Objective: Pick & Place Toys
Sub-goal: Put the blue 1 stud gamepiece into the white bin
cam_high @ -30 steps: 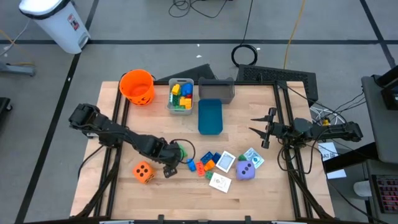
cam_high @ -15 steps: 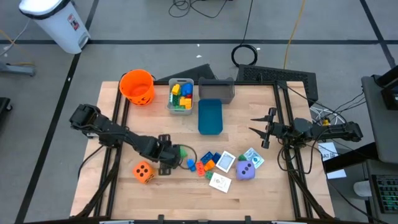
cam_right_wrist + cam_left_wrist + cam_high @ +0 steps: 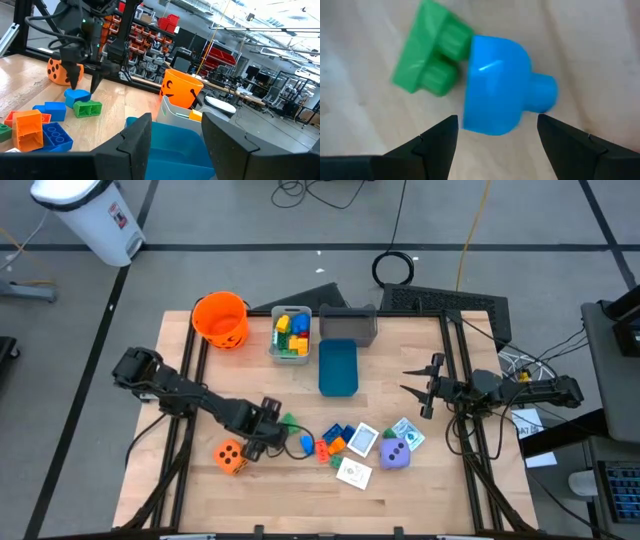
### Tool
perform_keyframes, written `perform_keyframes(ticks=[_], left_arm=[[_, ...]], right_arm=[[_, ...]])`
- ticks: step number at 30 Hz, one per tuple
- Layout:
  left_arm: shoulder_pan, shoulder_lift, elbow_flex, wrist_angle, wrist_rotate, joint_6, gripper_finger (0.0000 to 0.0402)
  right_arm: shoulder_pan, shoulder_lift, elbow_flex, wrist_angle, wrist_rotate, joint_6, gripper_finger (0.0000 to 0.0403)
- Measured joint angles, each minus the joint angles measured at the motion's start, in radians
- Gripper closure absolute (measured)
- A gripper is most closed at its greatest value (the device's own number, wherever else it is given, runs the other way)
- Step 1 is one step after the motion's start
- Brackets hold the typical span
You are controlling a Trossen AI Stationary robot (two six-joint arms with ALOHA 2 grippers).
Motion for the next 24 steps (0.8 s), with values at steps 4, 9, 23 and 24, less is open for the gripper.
perform_keyframes(ticks=[4, 9, 23, 24], left_arm=[[0.011, 0.000, -0.002, 0.025, -0.044, -0.027, 0.0124], [0.026, 0.000, -0.003, 0.077, -0.009, -0.036, 0.0124], [0.057, 0.000, -0.112, 0.228, 0.039, -0.019, 0.0124], [0.057, 0.000, -0.112, 0.235, 0.039, -0.007, 0.0124]], right_arm=[[0.000, 0.000, 0.000, 0.000, 0.000, 0.000, 0.0234], [0.000, 0.000, 0.000, 0.000, 0.000, 0.000, 0.0234], [0.000, 0.000, 0.000, 0.000, 0.000, -0.001, 0.0234], [0.000, 0.000, 0.000, 0.000, 0.000, -0.001, 0.0234]])
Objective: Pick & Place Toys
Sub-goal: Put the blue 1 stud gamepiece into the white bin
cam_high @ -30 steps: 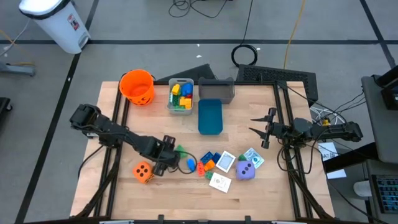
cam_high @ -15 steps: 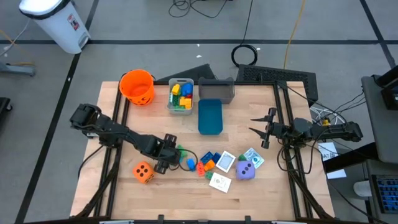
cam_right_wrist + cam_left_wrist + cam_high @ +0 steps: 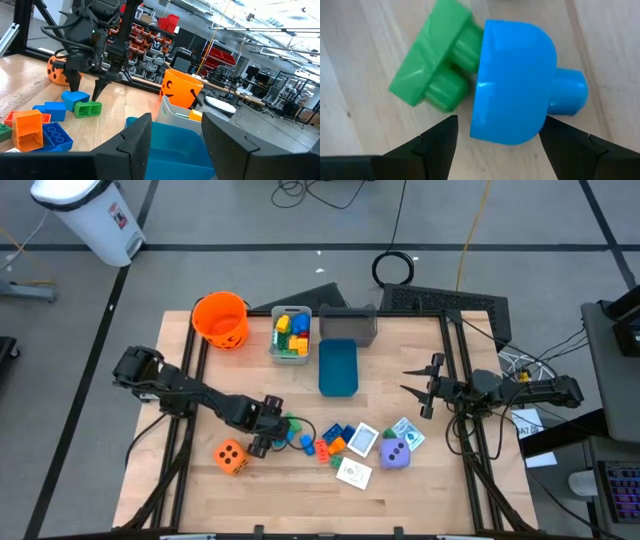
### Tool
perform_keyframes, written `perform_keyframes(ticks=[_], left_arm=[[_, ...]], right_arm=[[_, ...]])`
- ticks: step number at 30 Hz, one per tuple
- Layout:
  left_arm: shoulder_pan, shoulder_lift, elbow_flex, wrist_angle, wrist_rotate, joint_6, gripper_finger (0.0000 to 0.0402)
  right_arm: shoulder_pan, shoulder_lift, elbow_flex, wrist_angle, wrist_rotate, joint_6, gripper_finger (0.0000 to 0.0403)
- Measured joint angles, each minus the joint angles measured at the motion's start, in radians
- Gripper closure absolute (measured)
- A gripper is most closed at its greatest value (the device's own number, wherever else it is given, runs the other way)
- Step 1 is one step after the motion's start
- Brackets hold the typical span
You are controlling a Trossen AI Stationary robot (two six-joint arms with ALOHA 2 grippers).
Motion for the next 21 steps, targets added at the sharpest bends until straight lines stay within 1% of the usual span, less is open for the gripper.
perform_keyframes(ticks=[7, 13, 16, 21], left_arm=[[-0.002, 0.000, 0.000, 0.085, 0.027, 0.015, 0.0124], [-0.002, 0.000, 0.000, 0.093, 0.027, 0.023, 0.0127], [-0.002, 0.000, 0.000, 0.092, 0.028, 0.023, 0.0149], [-0.002, 0.000, 0.000, 0.093, 0.030, 0.007, 0.0217]], right_arm=[[0.000, 0.000, 0.000, 0.000, 0.000, 0.001, 0.0234], [0.000, 0.000, 0.000, 0.000, 0.000, 0.001, 0.0234], [0.000, 0.000, 0.000, 0.000, 0.000, 0.001, 0.0234], [0.000, 0.000, 0.000, 0.000, 0.000, 0.001, 0.0234]])
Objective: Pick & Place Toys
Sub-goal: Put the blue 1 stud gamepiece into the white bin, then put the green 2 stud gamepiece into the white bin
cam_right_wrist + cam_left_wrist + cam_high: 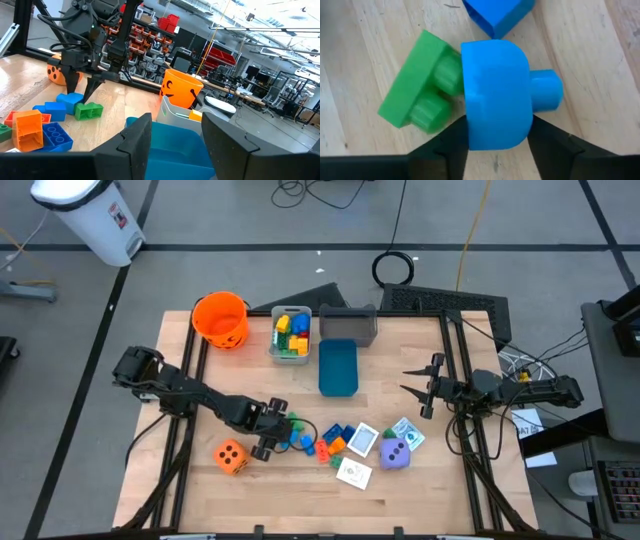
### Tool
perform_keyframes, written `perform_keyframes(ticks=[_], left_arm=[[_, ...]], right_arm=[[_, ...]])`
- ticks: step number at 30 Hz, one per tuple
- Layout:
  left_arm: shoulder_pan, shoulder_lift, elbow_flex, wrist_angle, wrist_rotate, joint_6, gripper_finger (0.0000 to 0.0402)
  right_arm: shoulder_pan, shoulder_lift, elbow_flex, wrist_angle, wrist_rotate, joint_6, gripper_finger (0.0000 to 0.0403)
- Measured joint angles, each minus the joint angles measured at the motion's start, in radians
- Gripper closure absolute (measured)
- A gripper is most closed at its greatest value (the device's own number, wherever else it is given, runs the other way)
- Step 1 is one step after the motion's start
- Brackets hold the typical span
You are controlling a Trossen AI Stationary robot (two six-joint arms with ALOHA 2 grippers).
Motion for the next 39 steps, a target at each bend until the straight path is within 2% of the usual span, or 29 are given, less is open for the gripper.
perform_keyframes(ticks=[2, 5, 7, 11, 14, 19, 22, 27, 32, 34, 39], left_arm=[[0.001, 0.000, 0.000, 0.001, 0.000, -0.027, 0.0240], [0.001, -0.001, 0.001, 0.002, 0.000, -0.054, 0.0247], [0.001, -0.001, 0.001, 0.002, 0.000, -0.055, 0.0271], [0.001, 0.000, 0.010, -0.020, -0.001, -0.055, 0.0284], [0.001, 0.000, 0.023, -0.023, 0.000, -0.065, 0.0310], [0.001, 0.000, 0.030, -0.012, 0.002, -0.177, 0.0354], [0.001, -0.009, 0.044, -0.078, -0.005, -0.254, 0.0358], [0.001, -0.014, 0.130, -0.238, -0.084, -0.318, 0.0314], [0.010, -0.014, 0.159, -0.184, -0.178, -0.333, 0.0226], [0.025, -0.014, 0.159, -0.160, -0.215, -0.291, 0.0189], [0.090, -0.014, 0.159, -0.149, -0.214, -0.145, 0.0122]], right_arm=[[0.000, 0.000, 0.000, 0.000, 0.000, 0.000, 0.0234], [0.000, 0.000, 0.000, 0.000, 0.000, 0.000, 0.0234], [0.000, 0.000, 0.000, 0.000, 0.000, 0.000, 0.0234], [0.000, 0.000, 0.000, 0.000, 0.000, 0.000, 0.0234], [0.000, 0.000, 0.000, 0.000, 0.000, 0.000, 0.0234], [0.000, 0.000, 0.000, 0.000, 0.000, 0.000, 0.0234], [0.000, 0.000, 0.000, 0.000, 0.000, 0.000, 0.0234], [0.000, 0.000, 0.000, 0.000, 0.000, 0.000, 0.0234], [0.000, 0.000, 0.000, 0.000, 0.001, 0.000, 0.0234], [0.000, 0.000, 0.000, 0.000, 0.002, 0.000, 0.0234], [0.000, 0.000, 0.000, 0.000, 0.002, 0.000, 0.0234]])
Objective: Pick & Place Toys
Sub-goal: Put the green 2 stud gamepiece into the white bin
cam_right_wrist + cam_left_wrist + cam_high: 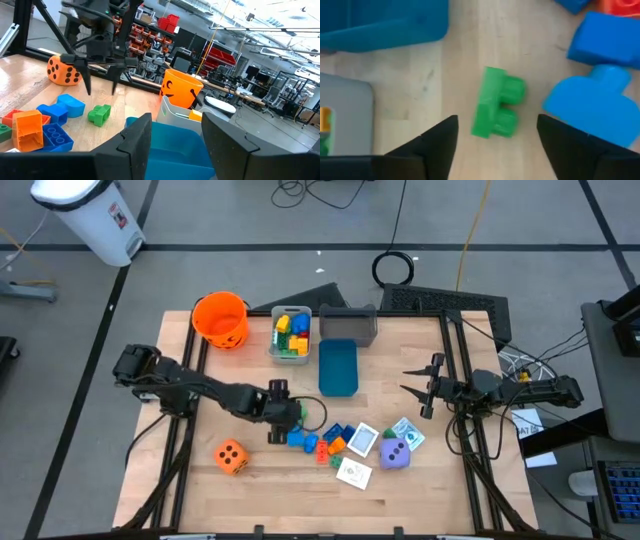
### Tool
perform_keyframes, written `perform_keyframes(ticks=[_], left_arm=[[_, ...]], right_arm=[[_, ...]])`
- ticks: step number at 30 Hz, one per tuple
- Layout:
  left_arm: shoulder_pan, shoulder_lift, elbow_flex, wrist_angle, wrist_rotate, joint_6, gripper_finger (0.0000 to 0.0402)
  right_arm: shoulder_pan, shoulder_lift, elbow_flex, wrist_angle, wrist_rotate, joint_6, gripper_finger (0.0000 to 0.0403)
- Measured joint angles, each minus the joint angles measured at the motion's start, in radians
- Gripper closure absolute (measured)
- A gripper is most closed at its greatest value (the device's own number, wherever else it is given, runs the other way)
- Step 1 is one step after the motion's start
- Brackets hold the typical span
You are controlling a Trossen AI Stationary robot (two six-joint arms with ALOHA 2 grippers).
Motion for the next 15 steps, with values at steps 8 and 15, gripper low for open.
perform_keyframes(ticks=[8, 15], left_arm=[[0.109, 0.032, 0.000, 0.108, 0.264, 0.121, 0.0114], [0.132, 0.115, -0.001, 0.109, 0.214, 0.223, 0.0155]], right_arm=[[0.000, 0.000, 0.000, 0.000, 0.001, 0.000, 0.0234], [0.000, 0.000, 0.000, -0.007, -0.001, 0.000, 0.0234]])
